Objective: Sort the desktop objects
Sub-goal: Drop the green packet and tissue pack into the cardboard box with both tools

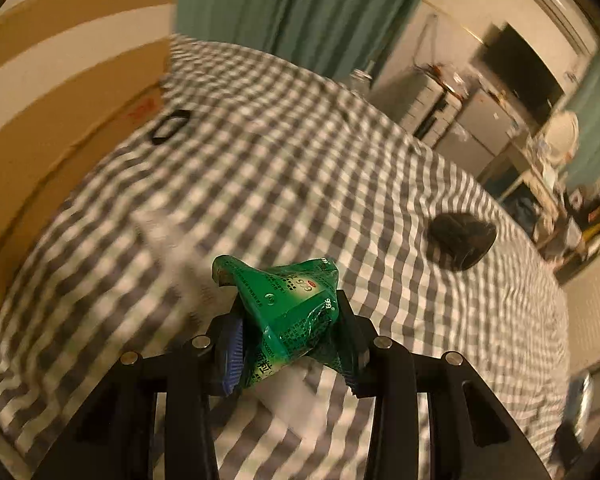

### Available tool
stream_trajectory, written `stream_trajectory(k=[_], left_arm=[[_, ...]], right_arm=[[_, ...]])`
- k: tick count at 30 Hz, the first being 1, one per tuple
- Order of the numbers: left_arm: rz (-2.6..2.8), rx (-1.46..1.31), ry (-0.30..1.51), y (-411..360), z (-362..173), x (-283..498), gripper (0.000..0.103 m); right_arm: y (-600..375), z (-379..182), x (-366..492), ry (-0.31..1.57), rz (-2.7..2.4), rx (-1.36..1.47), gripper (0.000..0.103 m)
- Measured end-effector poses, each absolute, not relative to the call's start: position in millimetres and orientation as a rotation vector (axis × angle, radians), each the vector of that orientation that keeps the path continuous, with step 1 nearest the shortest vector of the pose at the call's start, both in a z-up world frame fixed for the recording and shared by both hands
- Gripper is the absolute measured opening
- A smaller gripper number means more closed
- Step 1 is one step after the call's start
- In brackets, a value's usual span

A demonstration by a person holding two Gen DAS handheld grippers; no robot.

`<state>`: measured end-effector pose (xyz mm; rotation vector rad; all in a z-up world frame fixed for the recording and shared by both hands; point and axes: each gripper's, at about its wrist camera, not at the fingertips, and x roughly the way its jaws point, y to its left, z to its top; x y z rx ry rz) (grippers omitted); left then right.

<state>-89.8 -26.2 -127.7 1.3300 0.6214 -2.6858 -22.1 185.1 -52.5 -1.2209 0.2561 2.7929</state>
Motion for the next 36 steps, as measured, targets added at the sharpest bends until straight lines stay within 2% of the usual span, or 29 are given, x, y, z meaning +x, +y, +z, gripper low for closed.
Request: stream_trajectory(k=[8, 12, 15, 18, 21, 26, 27, 28, 29, 30, 31, 34, 36], left_arm=[[-2.656, 1.322, 0.784, -82.7, -70.4, -38.2, 0.040], [-2.716, 1.243, 0.681, -114.1, -21.2, -25.1, 0.040], [-2.726, 1.187, 0.594, -152.3, 15.1, -22.4, 0.040], [-2.692, 1.164, 0.474, -193.4, 38.5, -23.8, 0.040], [-2.649, 1.160, 0.369, -227.0, 44.0, -24.0, 0.040], [-2.606, 1.147, 0.373, -263.4, 34.8, -22.1, 0.040], [-2.599, 1.147, 0.388, -267.3, 33.3, -21.9, 0.043], [-2.583, 1.147, 0.399, -271.1, 30.5, -23.4, 0.056], [-2.568, 1.146, 0.401, -274.4, 28.2, -23.7, 0.068], [-2.546, 1.133, 0.392, -276.3, 24.3, -23.3, 0.096], [-2.523, 1.109, 0.374, -276.7, 21.8, -21.2, 0.103], [-2.538, 1.095, 0.334, -276.3, 17.6, -16.5, 0.103], [-2.540, 1.153, 0.322, -271.6, 10.5, -13.8, 0.103]], right_arm=[[175.4, -35.4, 10.5, 0.313, 2.822, -1.242, 0.053], [153.2, -16.7, 24.8, 0.286, 2.918, -1.254, 0.053], [115.8, 5.6, 28.2, 0.206, 3.051, -1.266, 0.053], [68.6, 31.9, 21.1, 0.202, 3.194, -1.284, 0.053], [11.7, 62.2, 5.0, 0.226, 3.339, -1.281, 0.053], [-84.2, 88.6, -34.6, 0.243, 3.460, -1.338, 0.053], [-95.4, 91.3, -42.6, 0.272, 3.471, -1.350, 0.054], [-108.3, 94.1, -53.4, 0.315, 3.483, -1.384, 0.056], [-118.7, 95.9, -65.0, 0.408, 3.486, -1.430, 0.069], [-129.3, 95.8, -77.4, 0.500, 3.473, -1.508, 0.096], [-135.6, 95.7, -85.8, 0.532, 3.438, -1.538, 0.100], [-135.1, 96.9, -97.4, 0.557, 3.353, -1.523, 0.100], [-112.6, 96.6, -86.0, 0.571, 3.372, -1.415, 0.100]])
